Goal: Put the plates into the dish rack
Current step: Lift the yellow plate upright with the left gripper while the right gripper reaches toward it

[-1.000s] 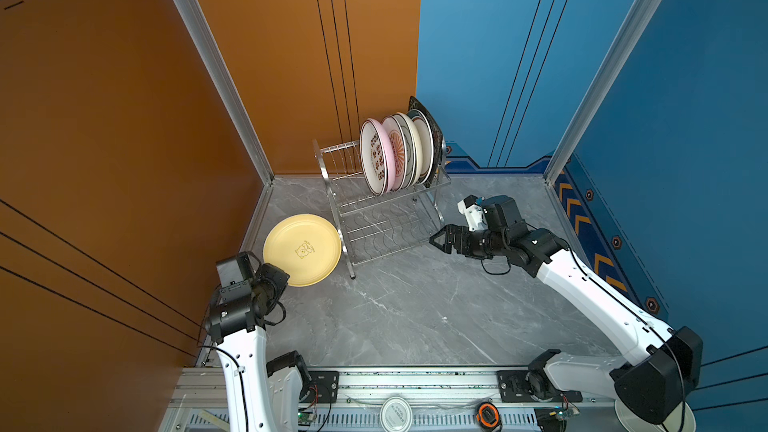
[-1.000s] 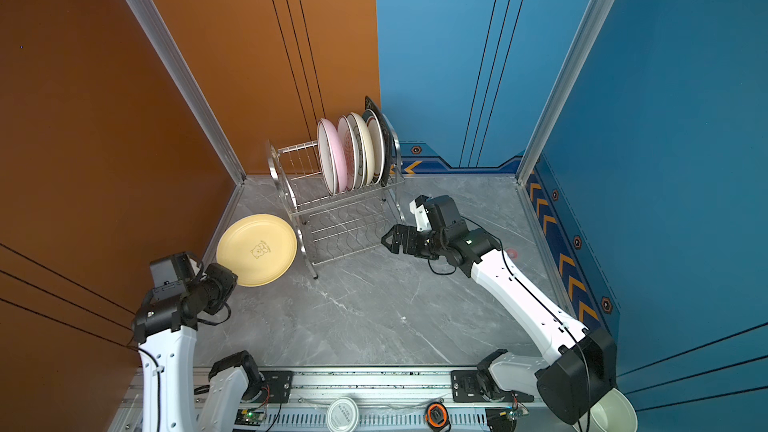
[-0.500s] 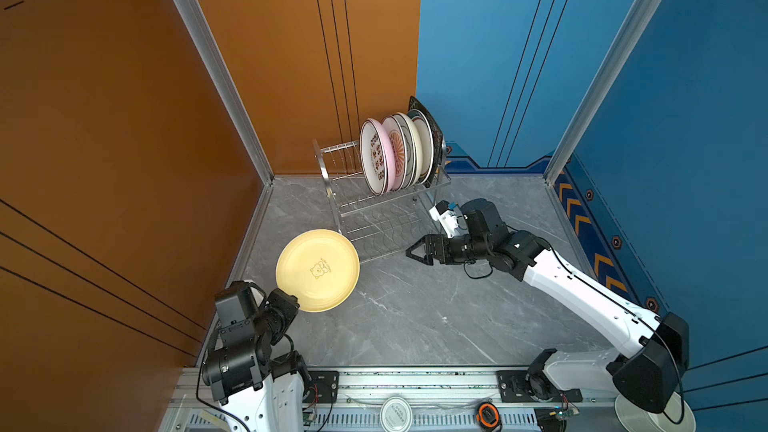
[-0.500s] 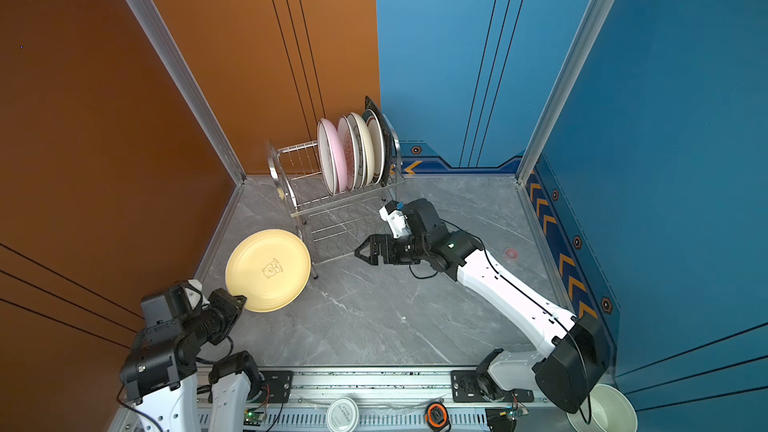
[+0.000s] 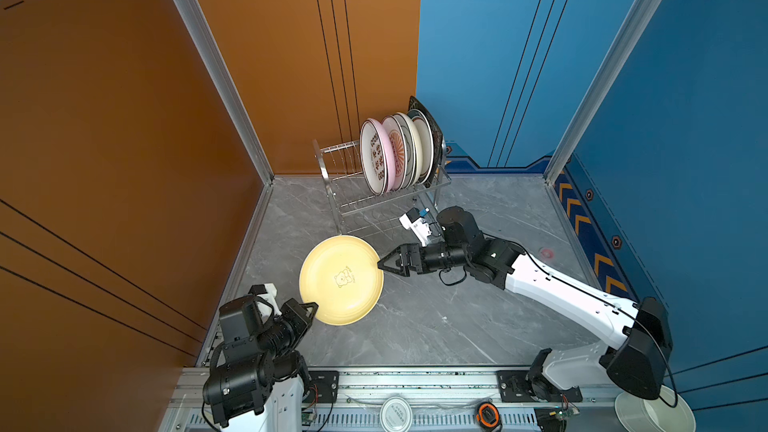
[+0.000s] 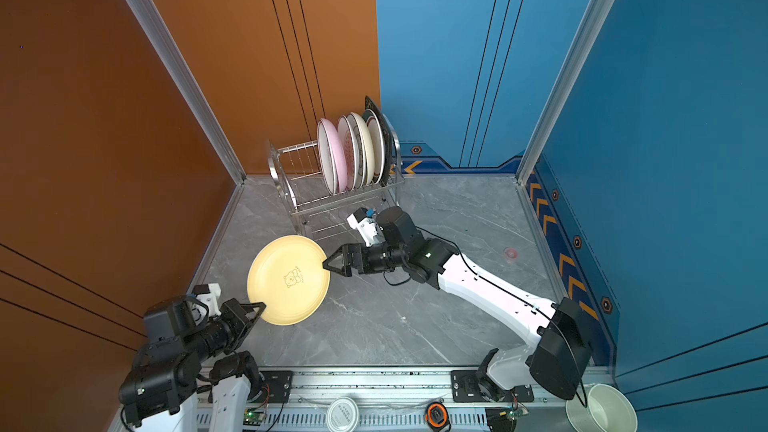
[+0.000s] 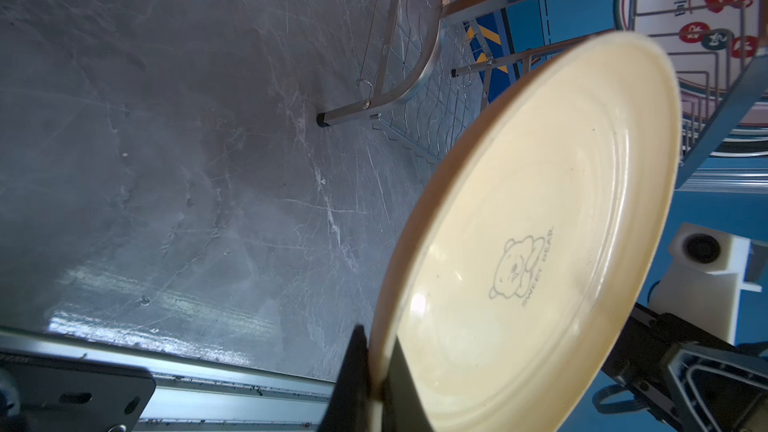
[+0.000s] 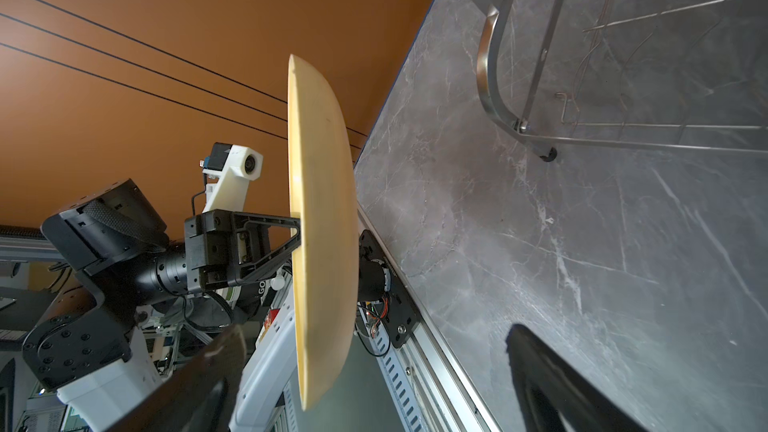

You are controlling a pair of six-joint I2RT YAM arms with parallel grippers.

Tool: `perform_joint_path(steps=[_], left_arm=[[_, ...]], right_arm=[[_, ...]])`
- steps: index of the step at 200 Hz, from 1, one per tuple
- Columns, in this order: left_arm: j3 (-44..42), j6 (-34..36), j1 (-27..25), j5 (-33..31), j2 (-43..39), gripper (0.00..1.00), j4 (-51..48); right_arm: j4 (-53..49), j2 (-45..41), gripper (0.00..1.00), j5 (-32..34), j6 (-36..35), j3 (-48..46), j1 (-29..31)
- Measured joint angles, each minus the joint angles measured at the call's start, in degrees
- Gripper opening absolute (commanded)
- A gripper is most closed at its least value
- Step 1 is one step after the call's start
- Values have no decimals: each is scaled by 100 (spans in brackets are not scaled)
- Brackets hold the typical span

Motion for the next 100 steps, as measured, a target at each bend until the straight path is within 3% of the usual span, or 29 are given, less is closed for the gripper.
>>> perform_joint_path(steps=[100], left_arm=[[-76,4,-59,420,-26,0,-13]], right_arm=[[212,350,88,105,74,179,498]])
